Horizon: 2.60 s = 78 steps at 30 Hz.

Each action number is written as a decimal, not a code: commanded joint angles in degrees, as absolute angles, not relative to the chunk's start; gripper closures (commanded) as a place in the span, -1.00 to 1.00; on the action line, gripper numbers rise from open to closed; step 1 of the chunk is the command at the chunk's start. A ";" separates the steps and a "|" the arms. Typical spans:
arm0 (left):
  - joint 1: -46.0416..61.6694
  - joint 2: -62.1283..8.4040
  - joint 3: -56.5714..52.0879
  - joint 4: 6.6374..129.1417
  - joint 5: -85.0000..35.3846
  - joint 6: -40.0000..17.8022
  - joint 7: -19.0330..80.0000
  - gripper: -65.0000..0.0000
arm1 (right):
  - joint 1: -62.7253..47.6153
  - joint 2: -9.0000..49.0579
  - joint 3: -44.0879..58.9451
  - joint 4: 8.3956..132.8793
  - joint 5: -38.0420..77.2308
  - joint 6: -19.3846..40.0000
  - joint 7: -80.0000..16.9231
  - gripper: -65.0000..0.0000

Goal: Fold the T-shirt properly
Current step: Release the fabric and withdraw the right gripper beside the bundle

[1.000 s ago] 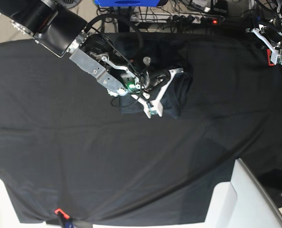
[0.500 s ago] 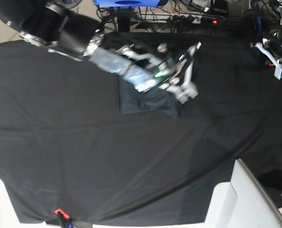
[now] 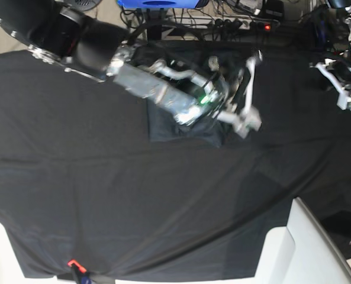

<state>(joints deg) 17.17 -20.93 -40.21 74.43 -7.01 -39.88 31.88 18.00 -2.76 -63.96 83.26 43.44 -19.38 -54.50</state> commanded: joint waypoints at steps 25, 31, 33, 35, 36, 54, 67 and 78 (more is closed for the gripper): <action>28.35 -23.16 -42.42 75.65 -7.60 -40.00 30.64 1.00 | 17.63 4.26 -52.09 72.22 36.70 -21.85 -40.04 1.00; 28.18 -23.16 -42.15 75.65 -7.60 -40.00 30.64 1.00 | 15.52 5.93 -48.75 68.88 36.62 -21.85 -37.58 1.00; 28.18 -23.16 -42.15 75.65 -7.60 -40.00 30.64 1.00 | 14.90 5.93 -46.73 69.14 36.53 -21.85 -37.58 1.00; 28.09 -23.16 -42.07 75.65 -7.60 -40.00 30.64 1.00 | 14.73 6.02 -45.49 69.58 36.53 -21.85 -37.58 1.00; 28.09 -23.16 -42.07 75.65 -7.60 -40.00 30.64 1.00 | 14.55 6.64 -45.32 69.93 36.53 -21.85 -37.58 1.00; 27.91 -23.60 -42.07 75.65 -7.60 -40.00 30.64 1.00 | -1.80 12.53 -41.45 95.60 36.79 -25.63 -48.22 1.00; 26.15 -23.43 -41.98 75.65 -7.60 -40.00 30.64 1.00 | -5.58 17.19 -41.45 92.70 36.62 -25.63 -43.47 1.00; 26.15 -23.43 -41.98 75.65 -7.60 -40.00 30.64 1.00 | -7.78 17.63 -41.80 101.05 36.70 -29.23 -43.74 1.00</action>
<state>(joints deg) 25.89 -22.22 -41.56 74.87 -7.33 -40.12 31.22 -7.86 17.39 -41.98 100.16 36.97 -29.76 -44.23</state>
